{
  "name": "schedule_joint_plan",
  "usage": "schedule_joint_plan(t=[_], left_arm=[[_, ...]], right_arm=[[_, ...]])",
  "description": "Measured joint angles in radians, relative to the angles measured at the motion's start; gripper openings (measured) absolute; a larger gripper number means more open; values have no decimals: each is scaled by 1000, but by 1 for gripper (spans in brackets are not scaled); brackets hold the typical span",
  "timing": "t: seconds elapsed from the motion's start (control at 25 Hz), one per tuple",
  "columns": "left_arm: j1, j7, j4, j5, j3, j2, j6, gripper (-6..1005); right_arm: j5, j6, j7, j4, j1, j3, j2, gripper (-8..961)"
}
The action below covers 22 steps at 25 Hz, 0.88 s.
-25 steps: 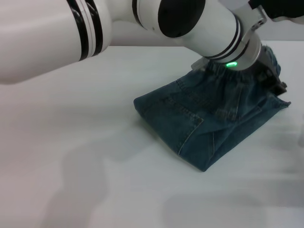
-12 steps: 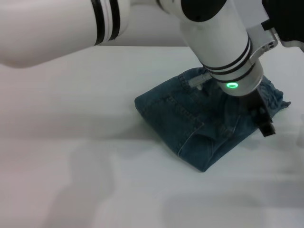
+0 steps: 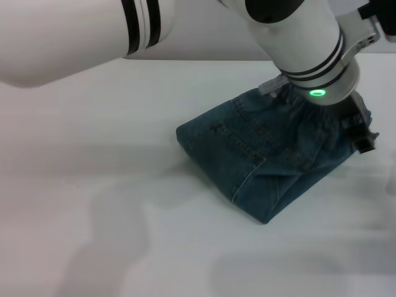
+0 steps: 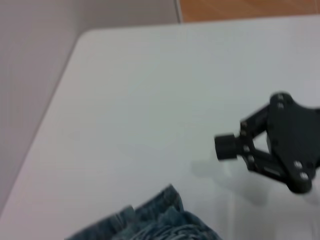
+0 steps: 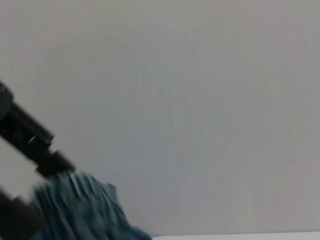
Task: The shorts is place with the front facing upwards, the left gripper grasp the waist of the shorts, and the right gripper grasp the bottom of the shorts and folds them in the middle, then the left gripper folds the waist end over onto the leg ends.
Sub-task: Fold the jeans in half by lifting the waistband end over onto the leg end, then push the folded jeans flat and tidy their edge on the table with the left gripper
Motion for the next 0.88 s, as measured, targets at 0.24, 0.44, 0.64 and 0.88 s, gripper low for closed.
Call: schedule_joint_plan(t=[0.24,0.44,0.64,0.88], left_arm=[[24,8,-27,1,16,0,83,808],[51,9,-41,3,46,1,164,792],[187,9,-129,57,54,5,332,776],[608,3,-313,116,60,8,782,757]], right_arm=[[-1,13,0,1,-7,-1,0,-1],[-1,16,0,0,-10,-1,0,-1],[-1,16,-7,-4,-13,-1,0,-1],[-1,54,-23,-21,-36,0,-3,0]])
